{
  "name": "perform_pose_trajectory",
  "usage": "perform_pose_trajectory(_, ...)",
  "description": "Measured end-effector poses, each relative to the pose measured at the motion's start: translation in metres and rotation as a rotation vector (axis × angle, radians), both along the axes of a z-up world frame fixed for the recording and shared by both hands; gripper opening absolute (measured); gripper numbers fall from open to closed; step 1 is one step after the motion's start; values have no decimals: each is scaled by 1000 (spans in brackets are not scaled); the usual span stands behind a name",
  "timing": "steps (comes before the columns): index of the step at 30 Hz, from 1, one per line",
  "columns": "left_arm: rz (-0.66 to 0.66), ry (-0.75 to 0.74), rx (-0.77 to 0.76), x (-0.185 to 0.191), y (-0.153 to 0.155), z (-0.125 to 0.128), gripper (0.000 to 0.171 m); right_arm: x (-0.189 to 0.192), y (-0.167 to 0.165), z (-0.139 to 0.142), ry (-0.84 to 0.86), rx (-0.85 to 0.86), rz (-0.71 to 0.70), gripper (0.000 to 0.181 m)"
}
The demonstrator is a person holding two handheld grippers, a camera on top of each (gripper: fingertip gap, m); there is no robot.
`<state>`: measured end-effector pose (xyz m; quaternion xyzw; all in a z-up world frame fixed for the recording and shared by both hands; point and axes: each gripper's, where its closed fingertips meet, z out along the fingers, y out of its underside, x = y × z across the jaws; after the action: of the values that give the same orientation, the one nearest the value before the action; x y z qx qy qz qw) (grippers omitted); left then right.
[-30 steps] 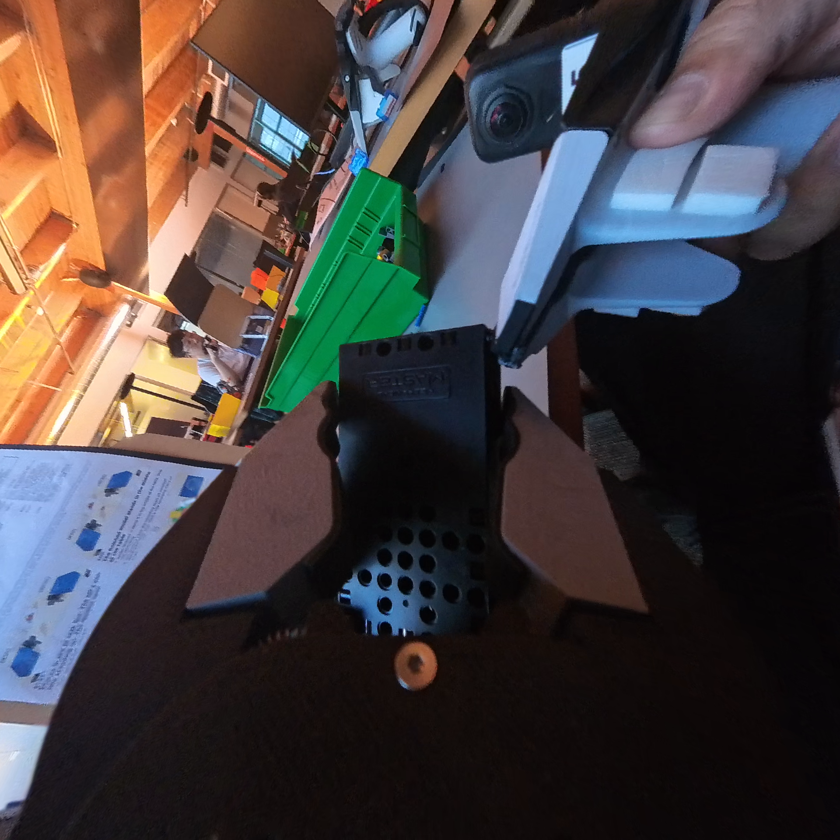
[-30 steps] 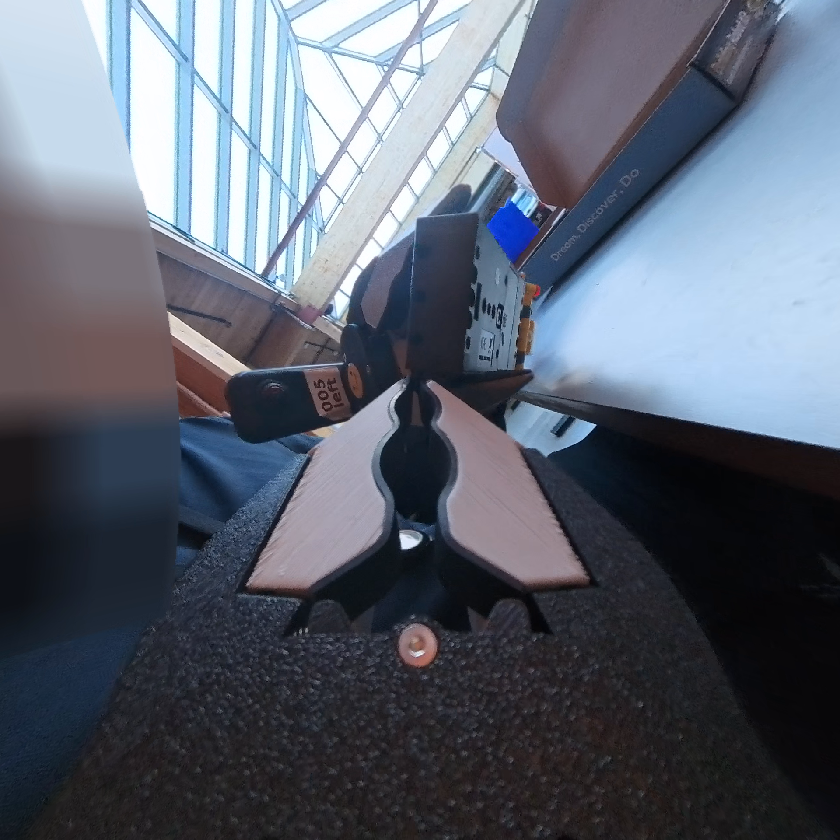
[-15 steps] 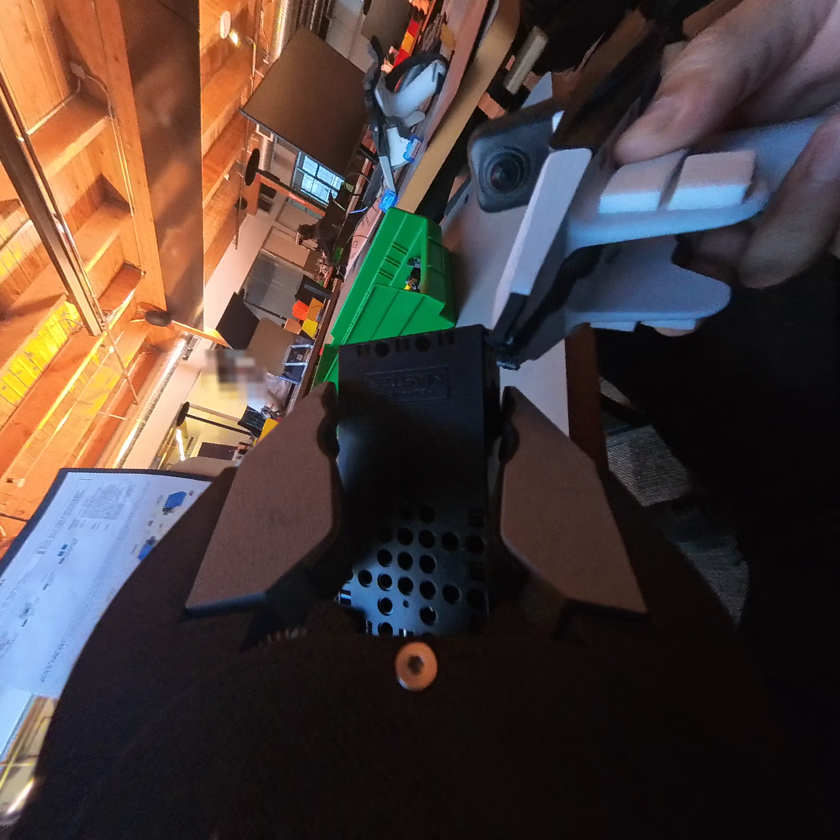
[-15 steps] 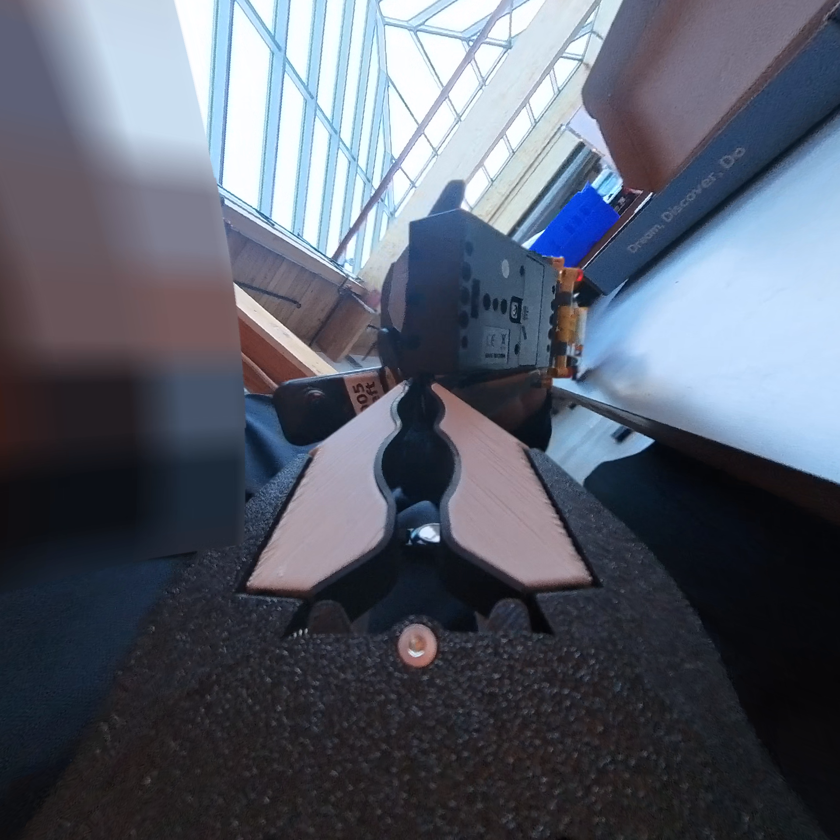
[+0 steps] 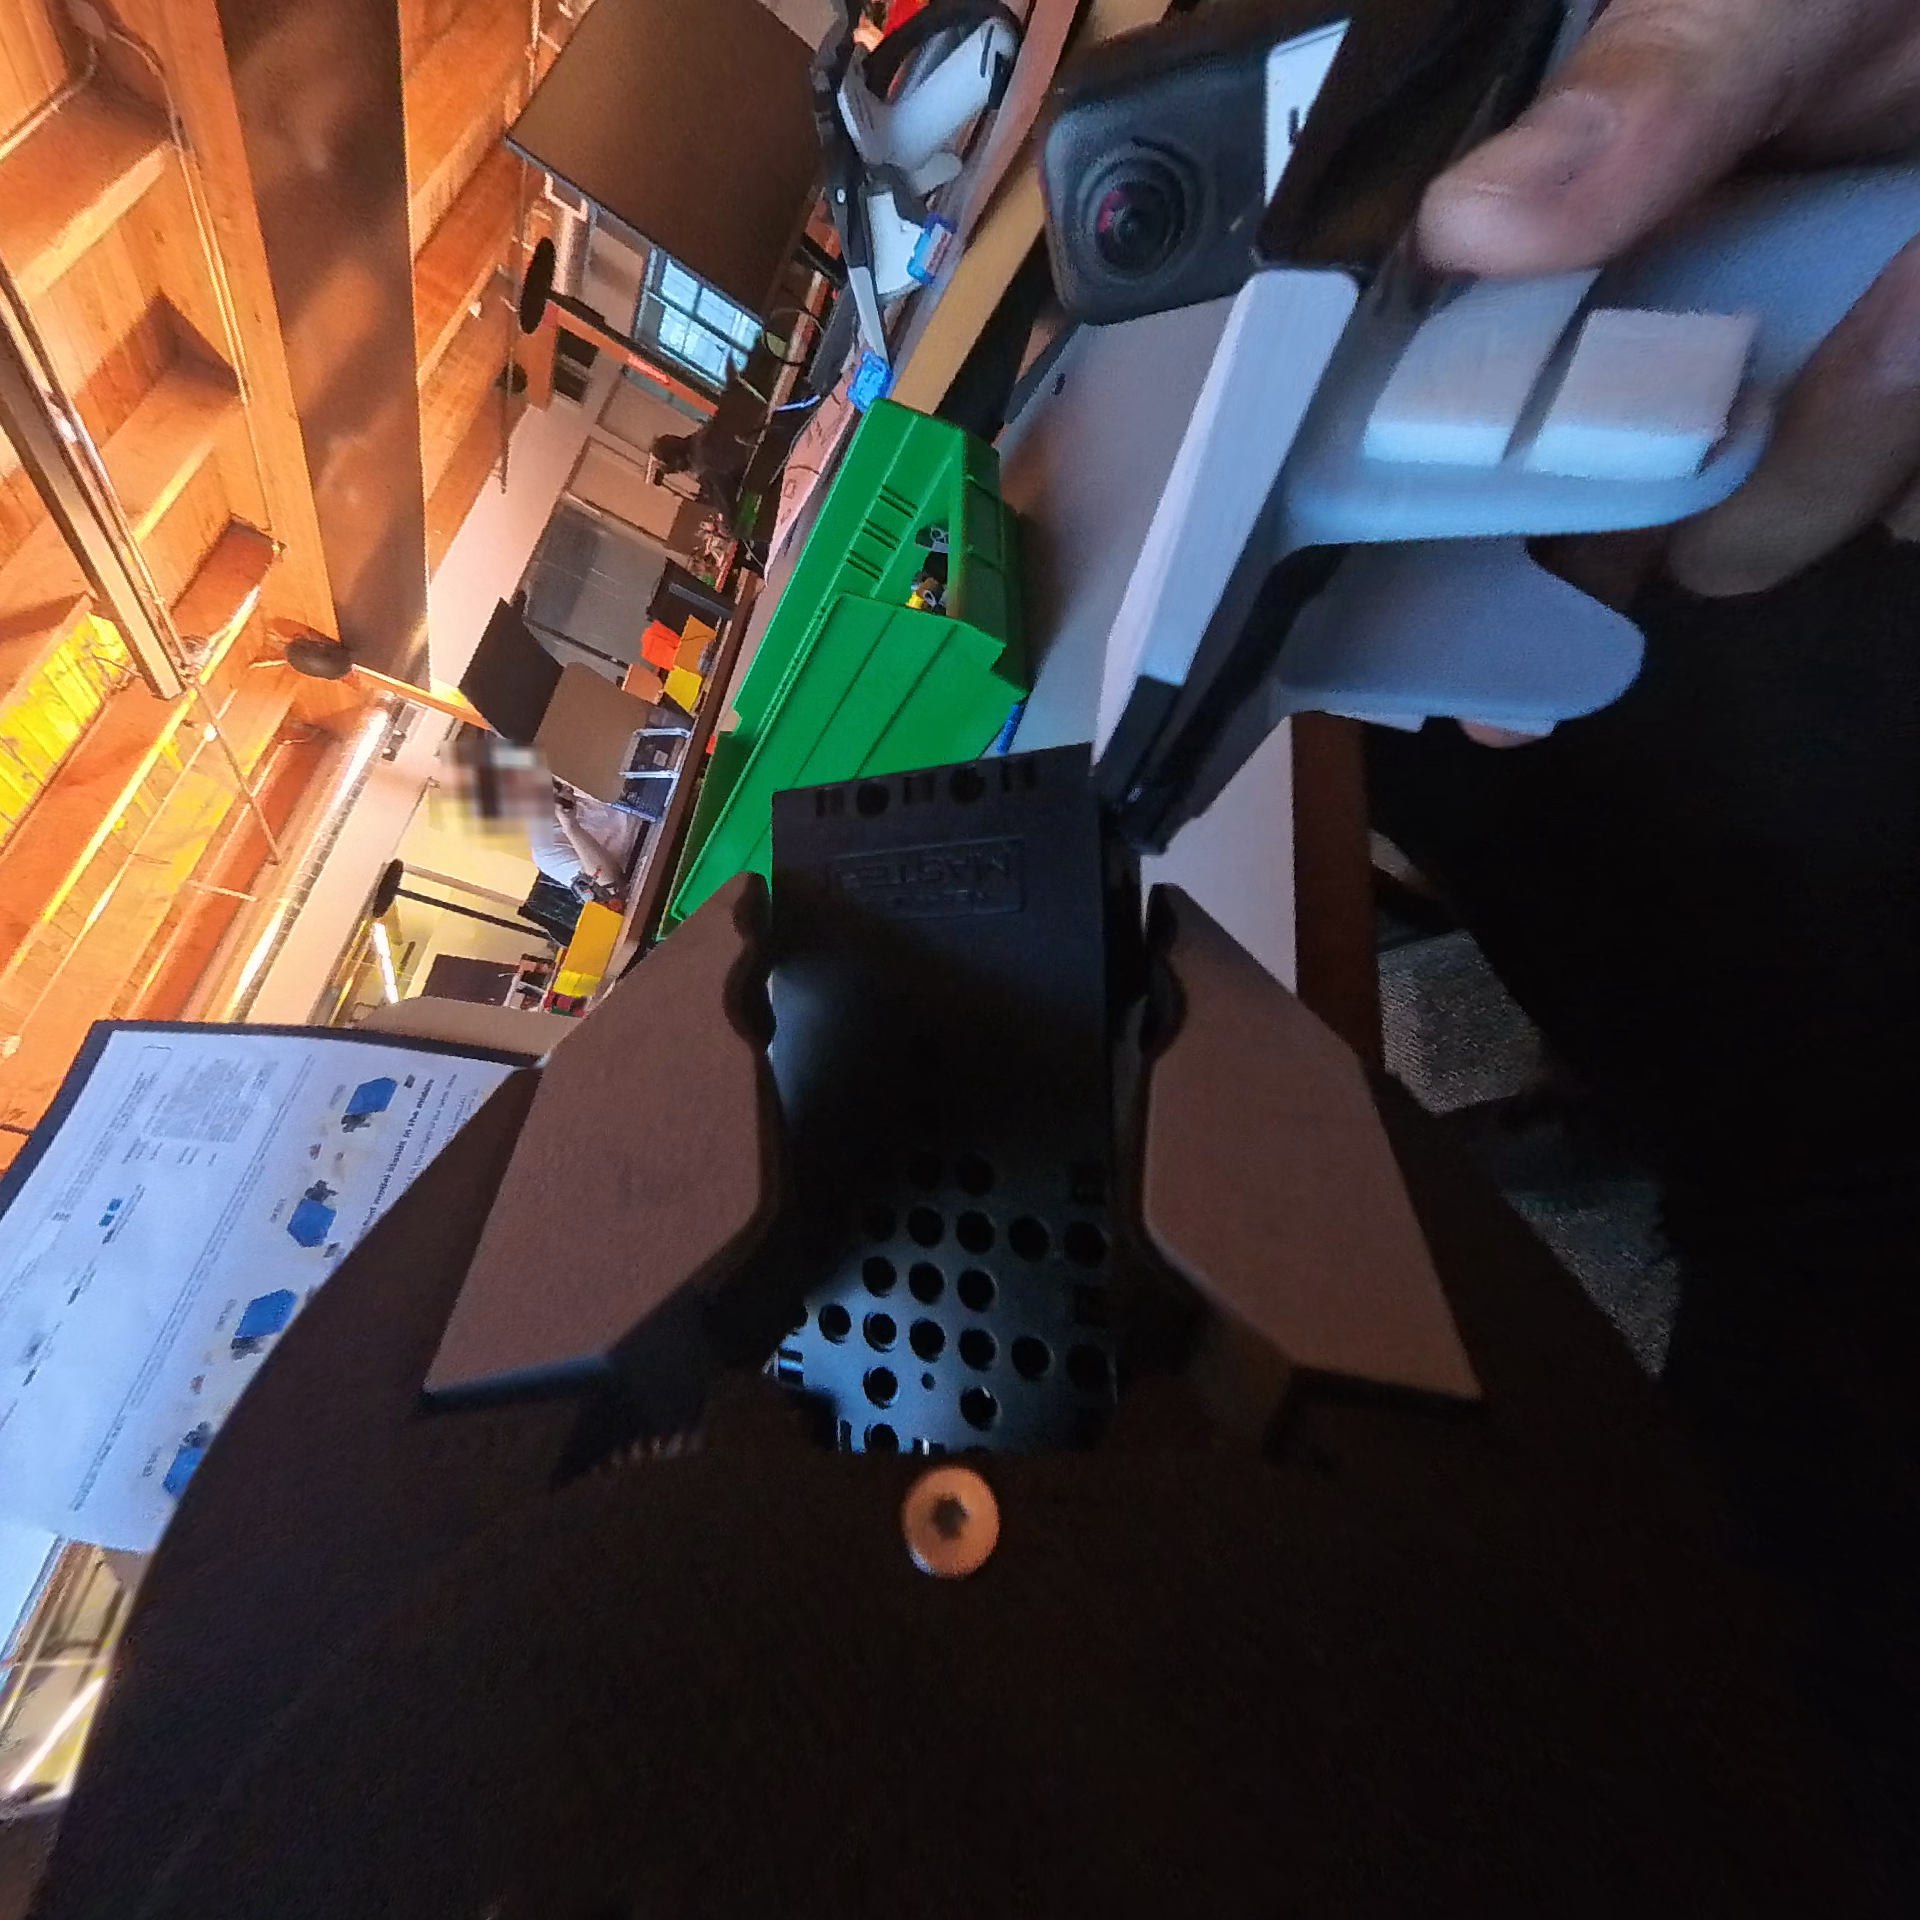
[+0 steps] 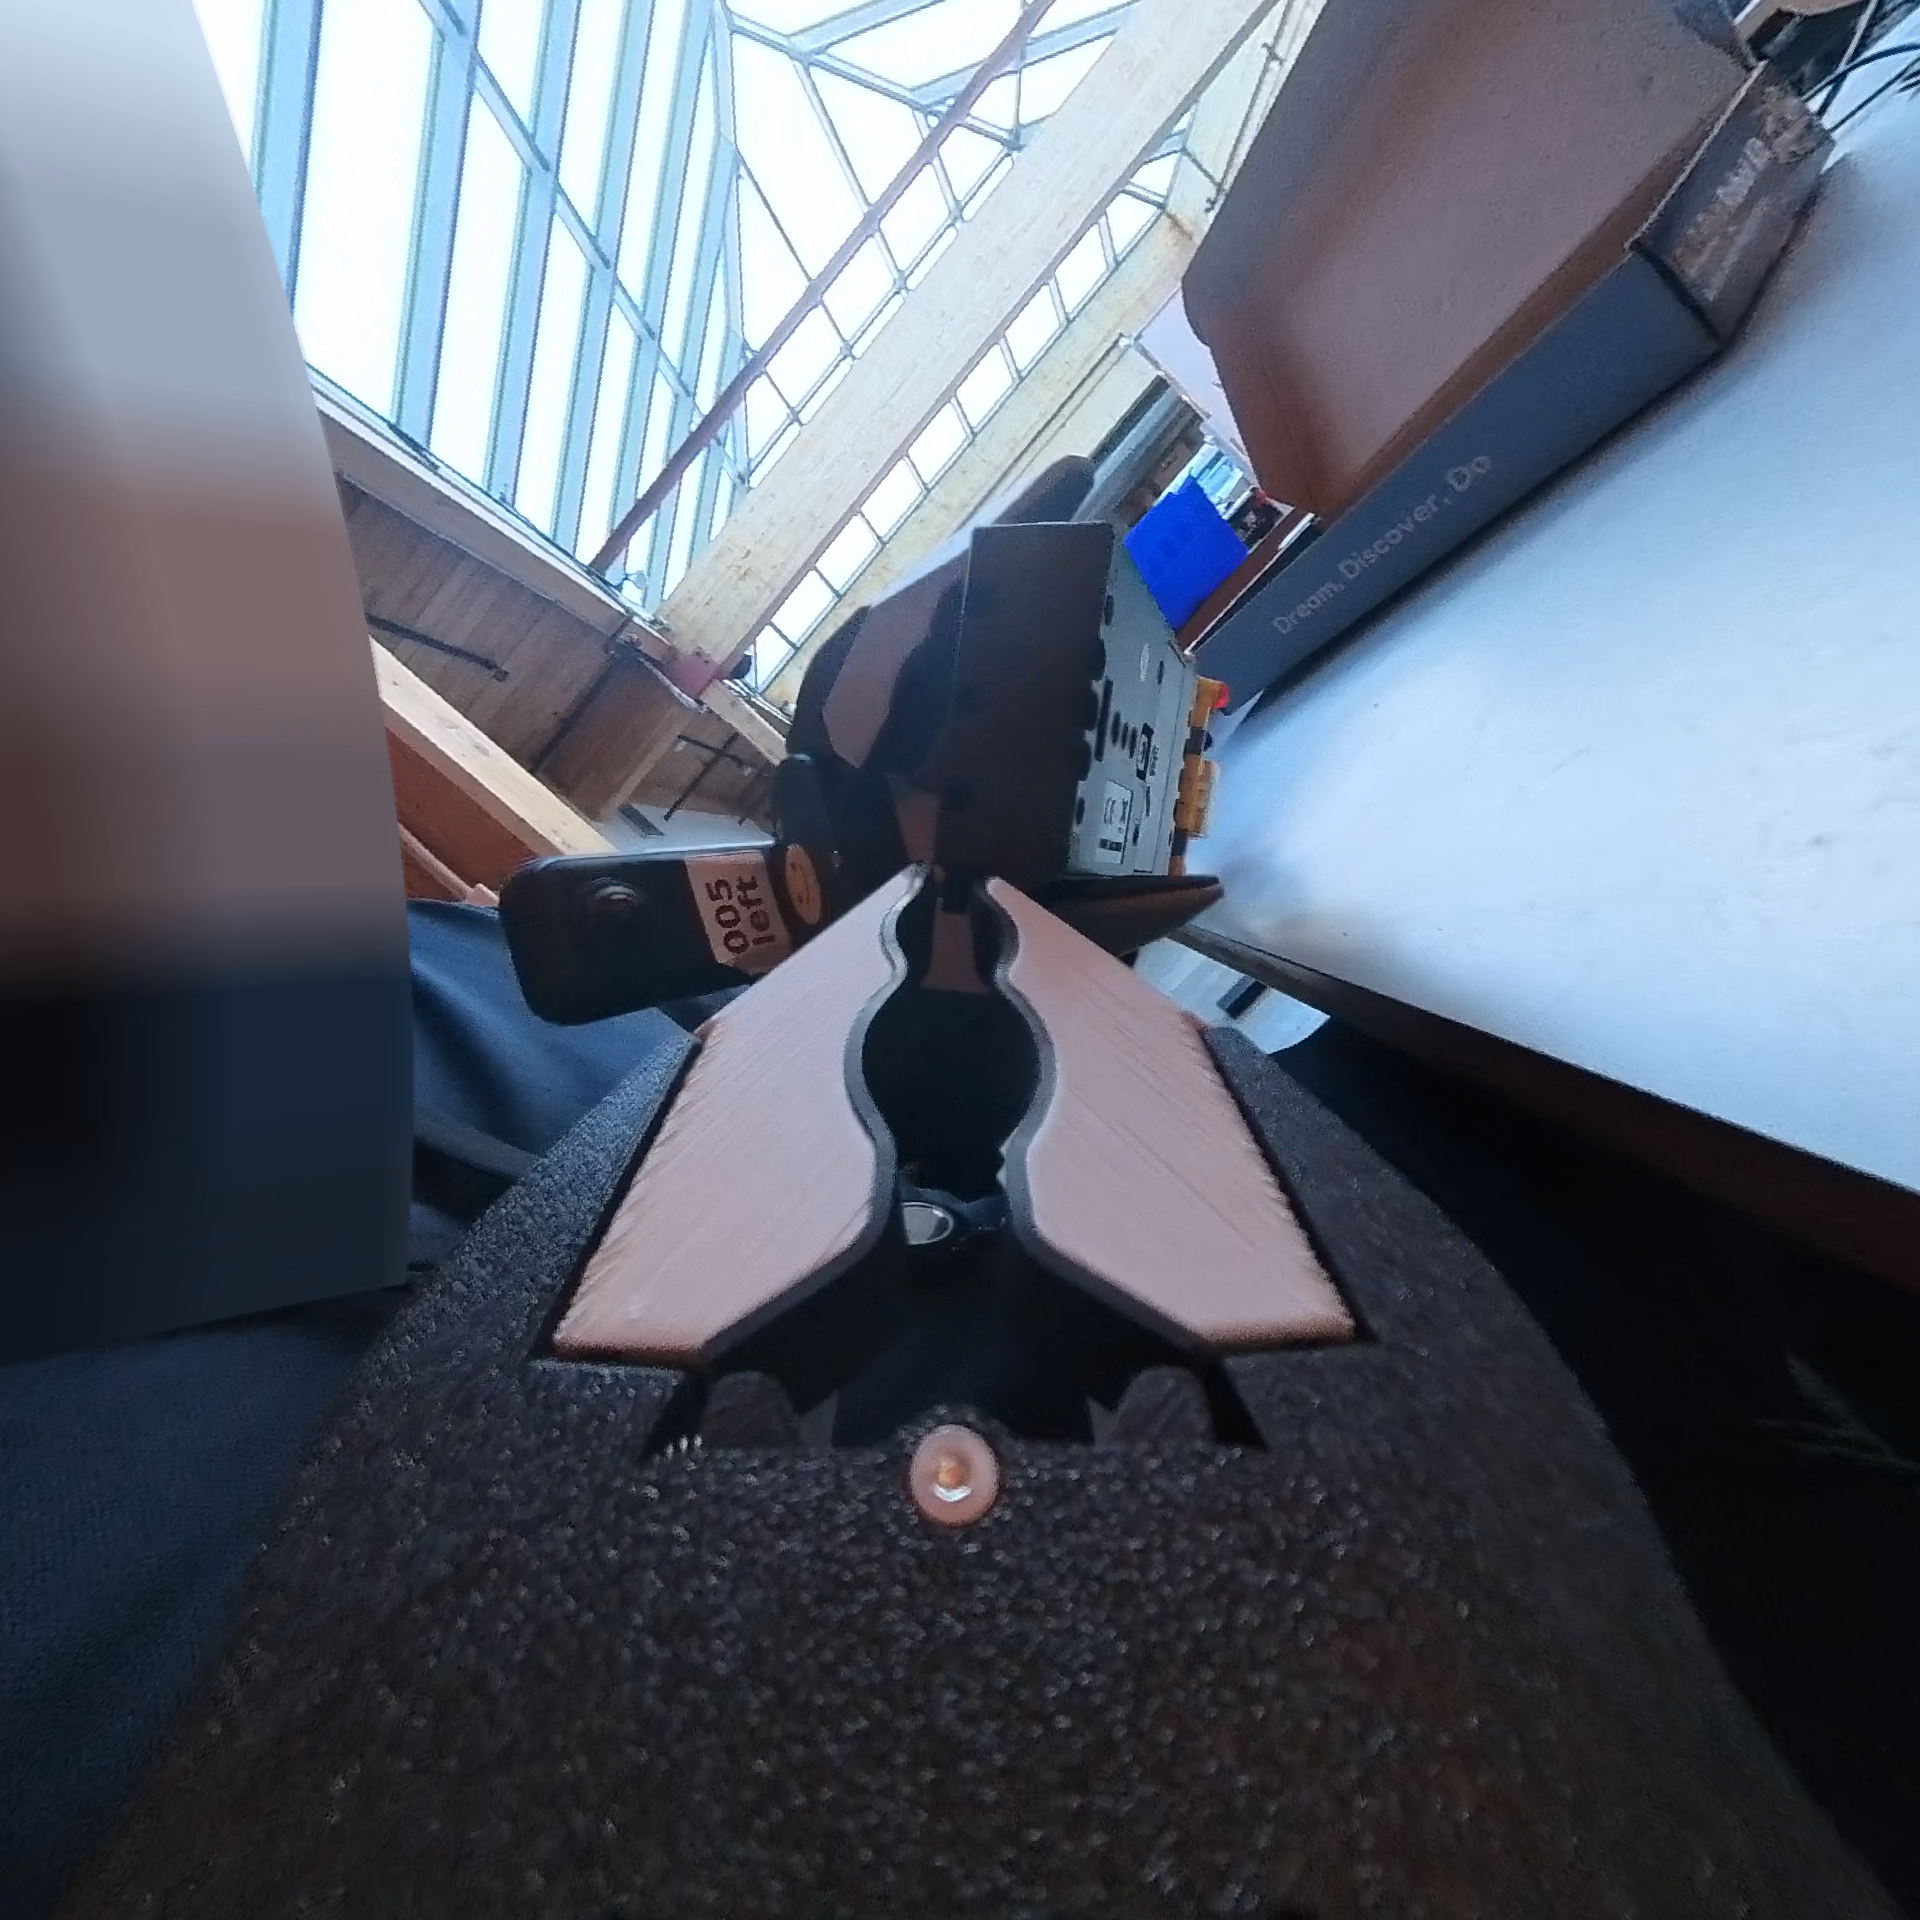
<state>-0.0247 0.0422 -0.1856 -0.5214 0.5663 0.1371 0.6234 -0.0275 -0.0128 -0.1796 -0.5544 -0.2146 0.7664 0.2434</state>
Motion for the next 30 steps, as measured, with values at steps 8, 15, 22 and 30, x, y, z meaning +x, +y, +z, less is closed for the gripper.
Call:
perform_pose_trajectory(8, -9, 2, -69, 3, -1, -7, 71, -6, -5, -6, -86, 53, -12, 0)
perform_pose_trajectory(15, -4, 27, -47, -1, -1, -7, 72, -11, -7, -9, -139, 27, 98, 1)
perform_pose_trajectory(22, -23, -17, -160, -1, -2, -13, 71, -11, -7, -17, -324, 248, 28, 0)
perform_pose_trajectory(30, -25, 3, -217, 0, -1, -27, 71, -9, -2, -33, -457, 416, -114, 0)
